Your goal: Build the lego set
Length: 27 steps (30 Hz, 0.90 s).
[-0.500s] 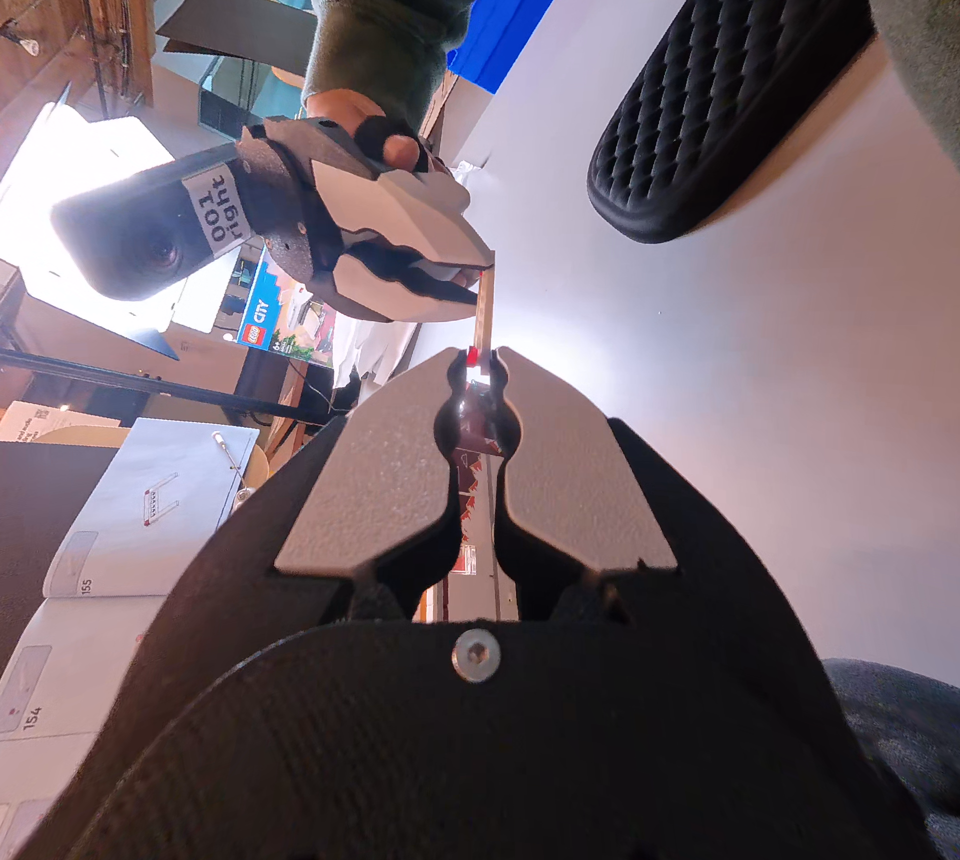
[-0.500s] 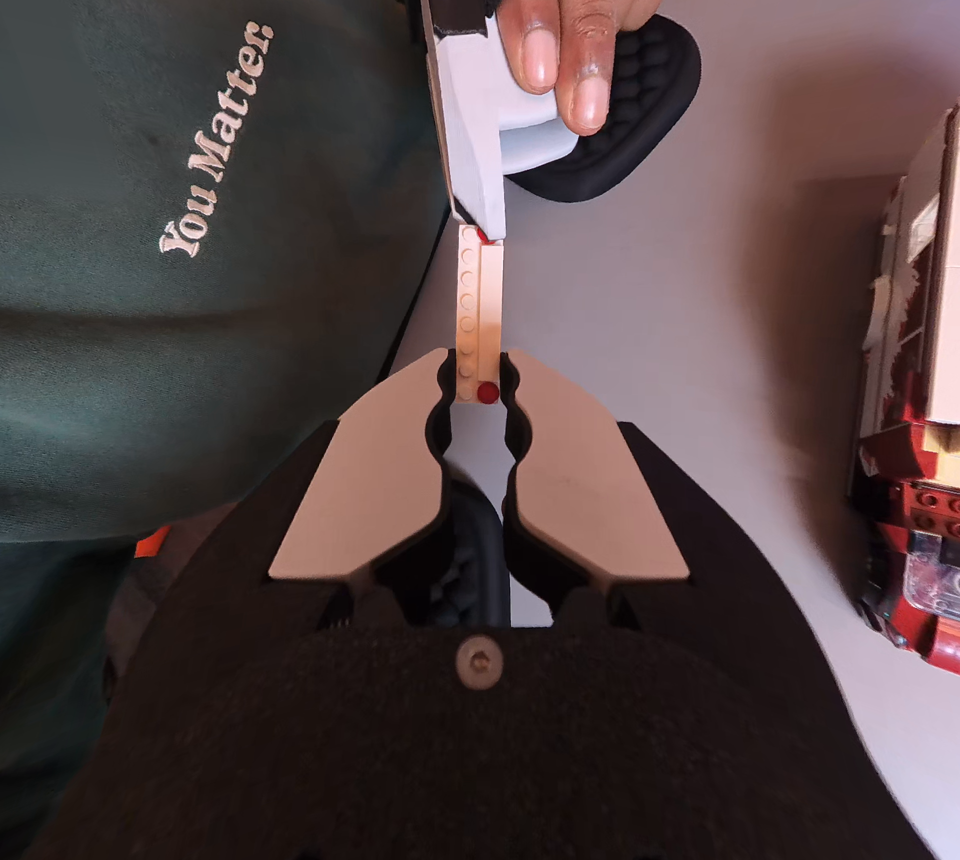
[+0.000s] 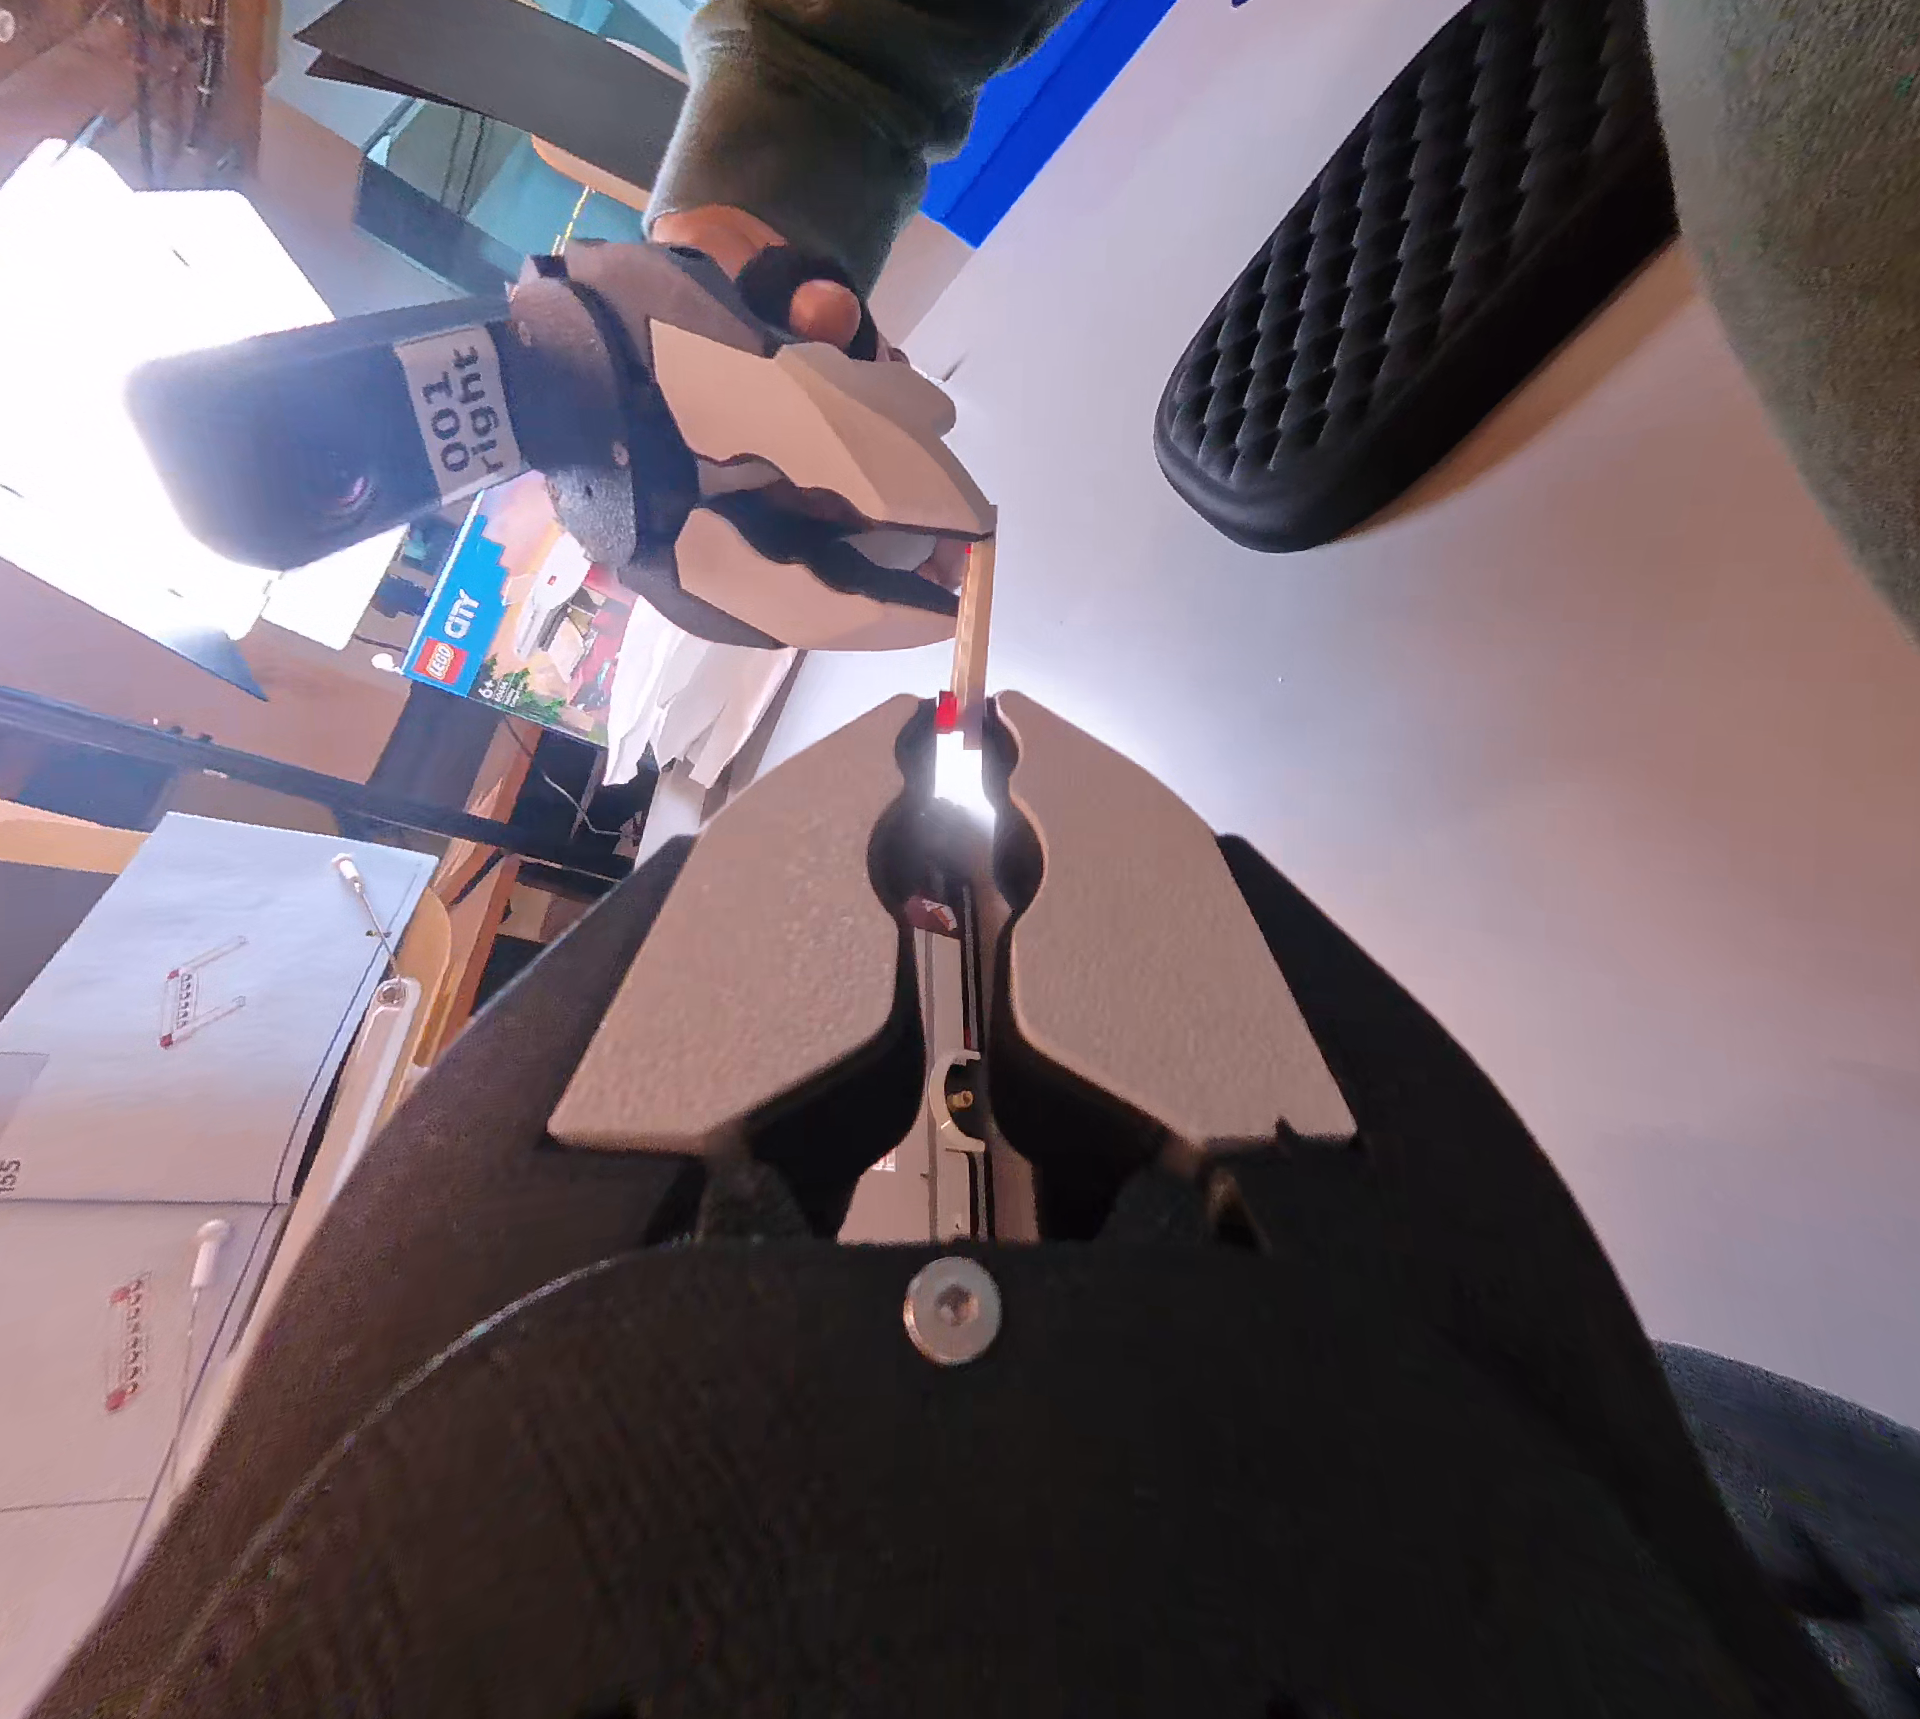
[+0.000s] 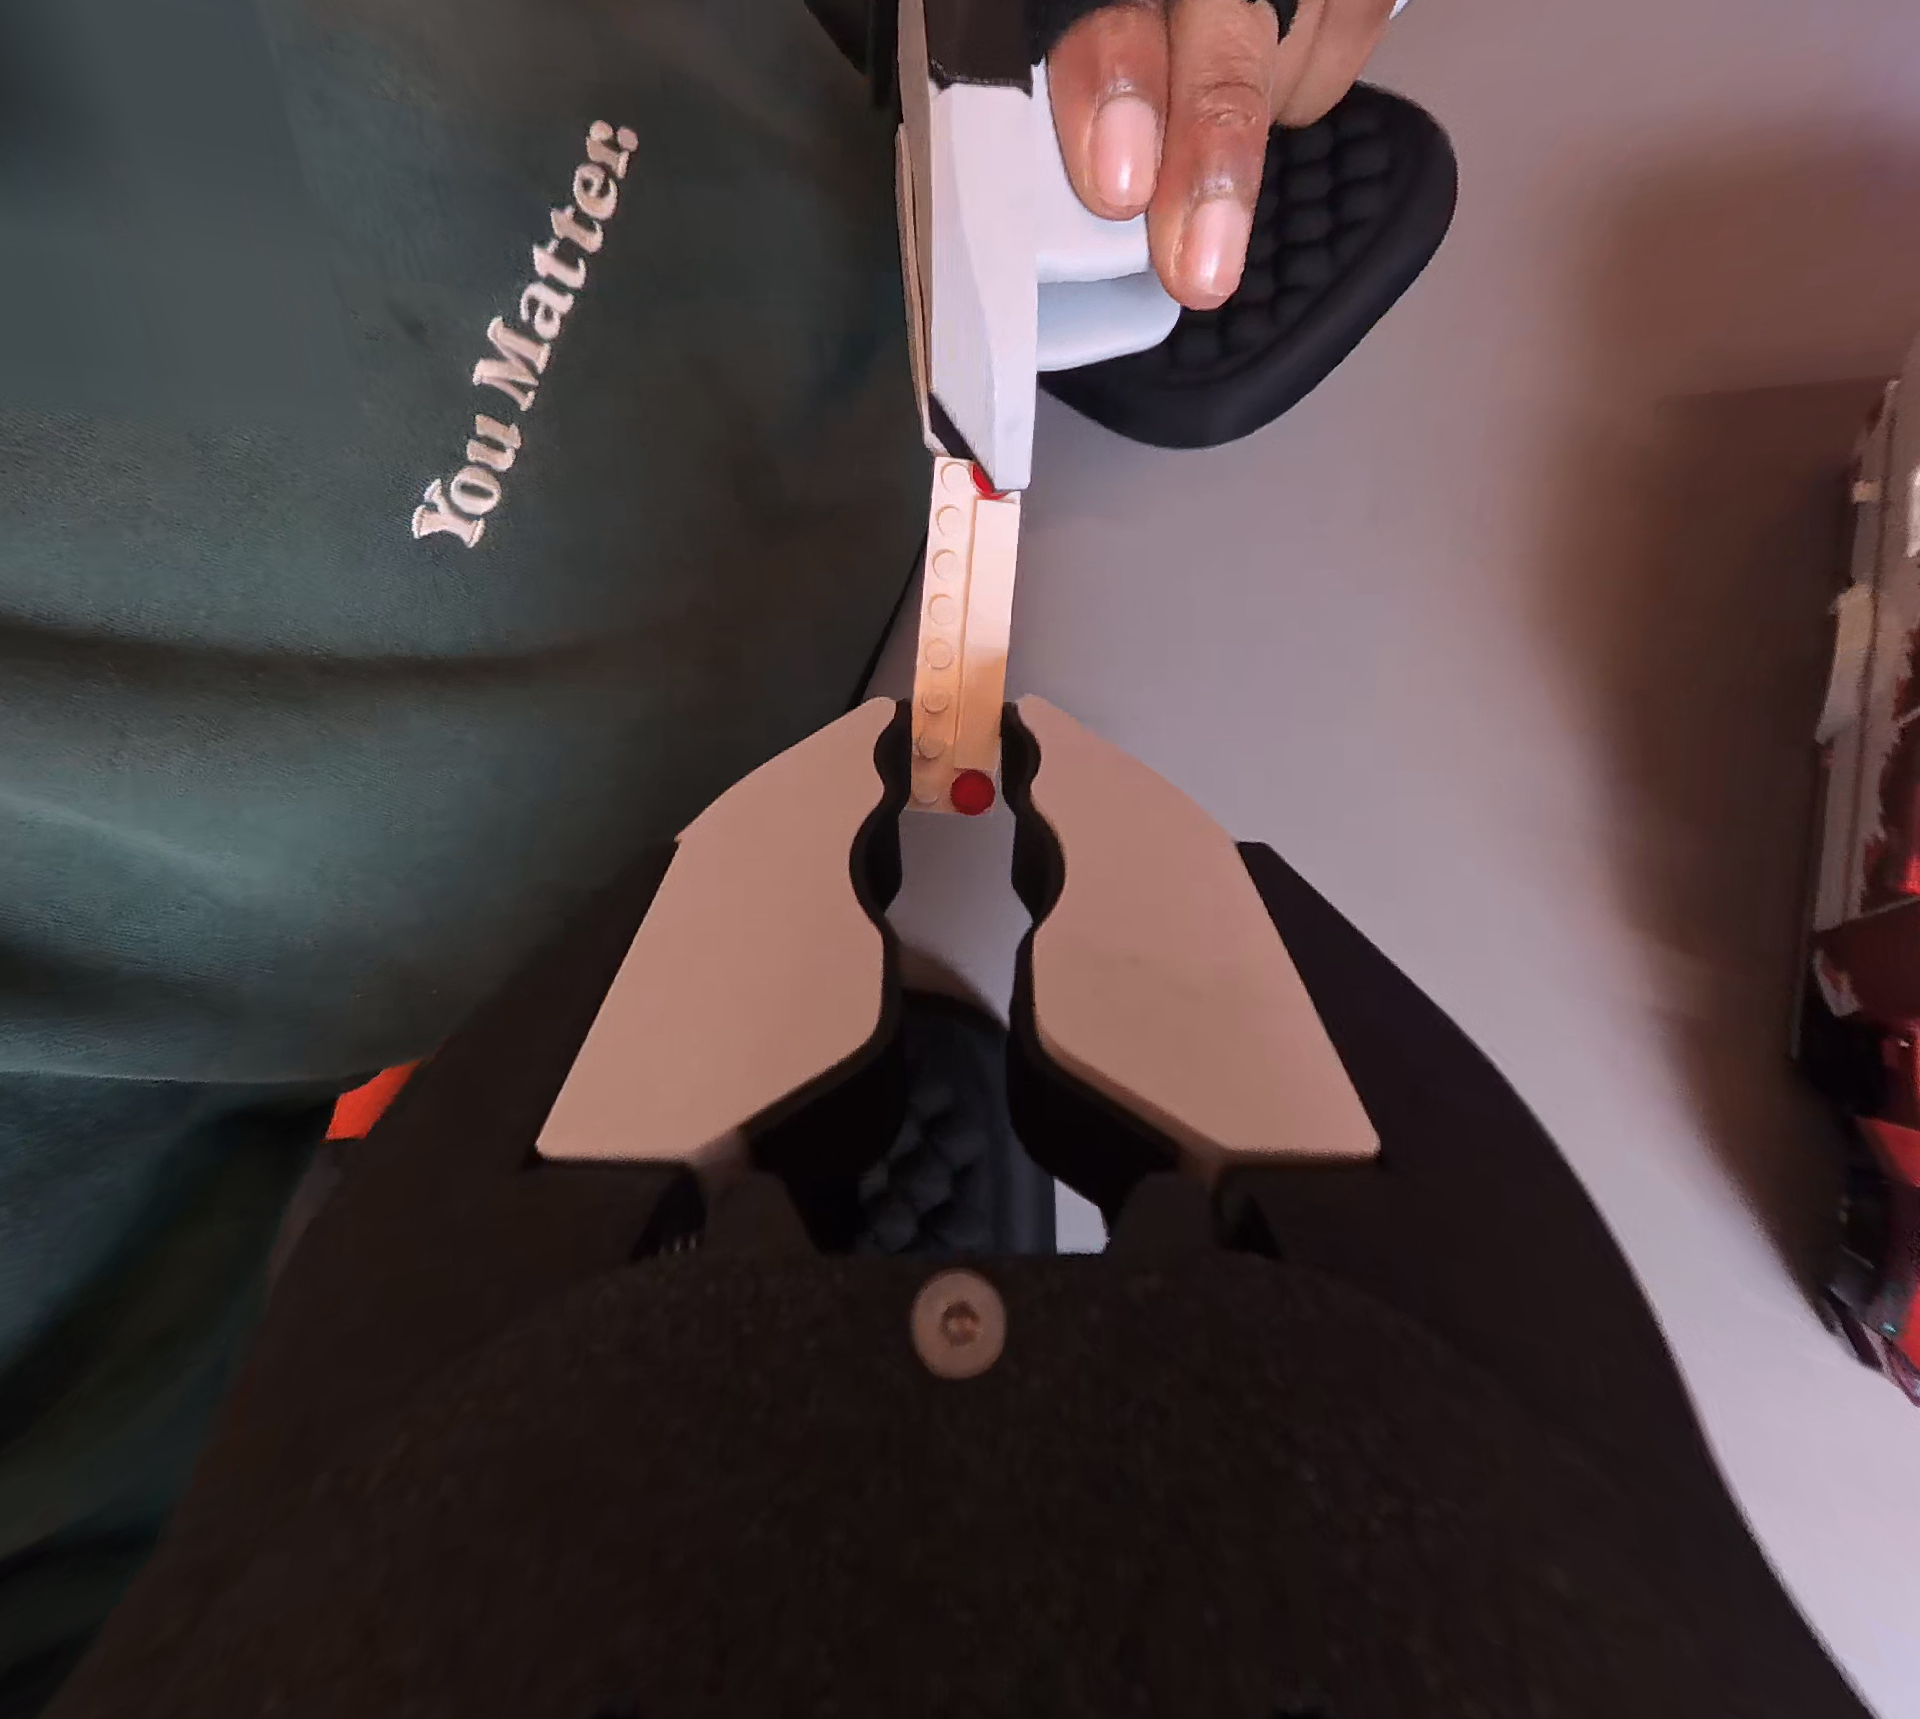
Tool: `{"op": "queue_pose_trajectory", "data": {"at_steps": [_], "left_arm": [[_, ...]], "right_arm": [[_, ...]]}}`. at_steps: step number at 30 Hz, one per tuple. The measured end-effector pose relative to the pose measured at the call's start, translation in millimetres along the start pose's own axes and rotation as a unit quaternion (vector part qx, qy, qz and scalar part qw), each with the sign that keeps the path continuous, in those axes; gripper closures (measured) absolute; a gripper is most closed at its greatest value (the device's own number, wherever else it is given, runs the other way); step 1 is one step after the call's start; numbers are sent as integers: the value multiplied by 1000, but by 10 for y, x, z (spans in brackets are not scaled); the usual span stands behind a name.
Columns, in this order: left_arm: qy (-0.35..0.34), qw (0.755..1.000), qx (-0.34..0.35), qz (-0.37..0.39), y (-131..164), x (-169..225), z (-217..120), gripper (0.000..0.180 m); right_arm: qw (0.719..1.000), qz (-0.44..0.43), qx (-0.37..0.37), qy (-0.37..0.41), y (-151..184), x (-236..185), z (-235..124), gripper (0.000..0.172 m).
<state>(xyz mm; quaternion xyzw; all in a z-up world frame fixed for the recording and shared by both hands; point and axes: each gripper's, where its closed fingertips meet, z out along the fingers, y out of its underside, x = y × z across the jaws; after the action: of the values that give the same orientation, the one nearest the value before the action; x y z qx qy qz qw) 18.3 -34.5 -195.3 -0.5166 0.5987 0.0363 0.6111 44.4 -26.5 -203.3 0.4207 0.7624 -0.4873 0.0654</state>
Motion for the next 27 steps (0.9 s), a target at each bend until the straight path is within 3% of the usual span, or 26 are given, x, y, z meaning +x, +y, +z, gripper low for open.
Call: {"op": "queue_pose_trajectory", "data": {"at_steps": [3,7,10,12,27], "left_arm": [[-5,1000,1,-20,8,-63,-20,172],[-12,999,0,-49,38,-165,-48,172],[-14,998,5,-64,40,-212,-54,172],[-11,997,6,-70,30,-220,-44,172],[7,994,20,-103,-111,-250,-82,173]], "right_arm": [[998,-36,16,58,-97,42,-44,142],[974,-147,13,169,-232,3,-20,131],[920,-240,-27,307,-237,193,7,141],[895,-266,-19,358,-278,248,8,160],[790,-385,39,476,-416,95,-56,166]]}}
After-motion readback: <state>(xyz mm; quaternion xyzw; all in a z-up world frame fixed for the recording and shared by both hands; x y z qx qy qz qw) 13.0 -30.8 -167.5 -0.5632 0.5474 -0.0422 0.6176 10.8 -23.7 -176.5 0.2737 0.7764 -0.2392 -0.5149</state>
